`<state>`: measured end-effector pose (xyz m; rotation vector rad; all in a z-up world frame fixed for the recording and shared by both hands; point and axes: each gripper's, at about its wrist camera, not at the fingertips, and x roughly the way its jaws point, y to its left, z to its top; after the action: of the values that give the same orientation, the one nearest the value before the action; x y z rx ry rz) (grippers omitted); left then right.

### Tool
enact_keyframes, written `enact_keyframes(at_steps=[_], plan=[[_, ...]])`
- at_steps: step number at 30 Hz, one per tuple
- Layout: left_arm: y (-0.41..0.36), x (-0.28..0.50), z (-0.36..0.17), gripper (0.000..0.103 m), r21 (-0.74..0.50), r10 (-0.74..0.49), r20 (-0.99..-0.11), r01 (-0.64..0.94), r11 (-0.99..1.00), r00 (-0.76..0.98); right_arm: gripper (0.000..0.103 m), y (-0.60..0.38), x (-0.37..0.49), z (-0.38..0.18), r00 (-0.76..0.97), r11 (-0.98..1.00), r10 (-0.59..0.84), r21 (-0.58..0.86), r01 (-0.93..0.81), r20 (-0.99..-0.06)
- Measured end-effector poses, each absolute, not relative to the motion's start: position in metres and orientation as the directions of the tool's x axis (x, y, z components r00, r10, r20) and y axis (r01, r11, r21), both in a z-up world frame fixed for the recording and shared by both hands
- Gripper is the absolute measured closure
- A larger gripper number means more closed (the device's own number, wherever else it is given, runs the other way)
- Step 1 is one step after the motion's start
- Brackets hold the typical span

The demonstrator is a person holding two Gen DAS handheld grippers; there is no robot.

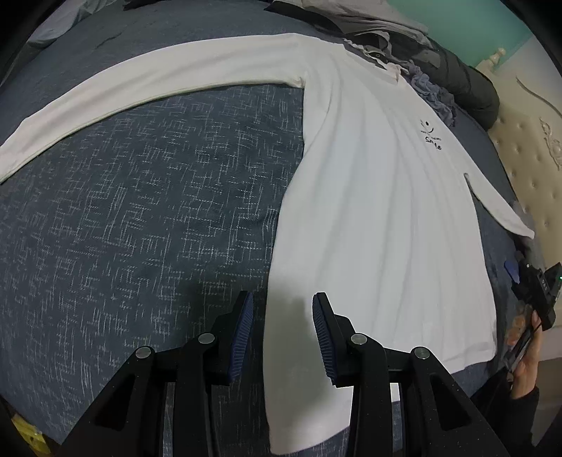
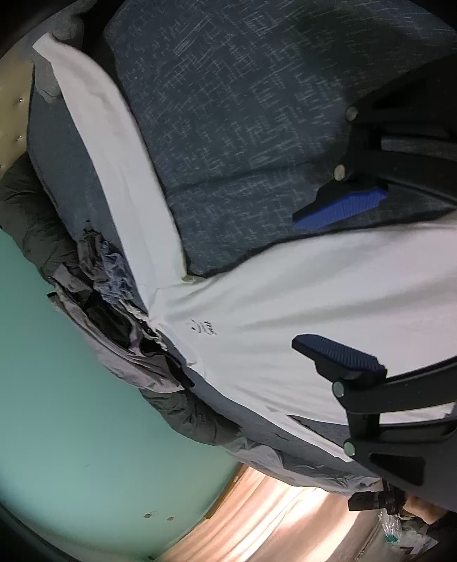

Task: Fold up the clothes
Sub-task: 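Move both tools back to the hem and close the right tool on it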

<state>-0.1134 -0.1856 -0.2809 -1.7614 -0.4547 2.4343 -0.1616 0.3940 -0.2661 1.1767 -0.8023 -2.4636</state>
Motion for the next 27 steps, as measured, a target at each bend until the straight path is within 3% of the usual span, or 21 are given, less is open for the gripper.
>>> enact_keyframes(at_steps=[4, 15, 27], plan=[[-0.186, -0.101, -0.272, 0.06, -0.303, 0.262, -0.905, 0.074, -0.95, -0.335, 0.039, 0.39, -0.15, -0.253, -0.574, -0.809, -0.51, 0.583, 0.069, -0.64], [-0.196, -0.067, -0.259, 0.054, -0.321, 0.293, -0.897, 0.034, -0.946, -0.331, 0.039, 0.401, -0.093, -0.262, -0.344, -0.872, -0.477, 0.484, 0.071, -0.809], [-0.2, -0.043, -0.261, 0.052, -0.363, 0.335, -0.884, 0.03, -0.931, -0.325, 0.039, 0.392, -0.065, -0.273, -0.205, -0.889, -0.458, 0.452, 0.079, -0.865]])
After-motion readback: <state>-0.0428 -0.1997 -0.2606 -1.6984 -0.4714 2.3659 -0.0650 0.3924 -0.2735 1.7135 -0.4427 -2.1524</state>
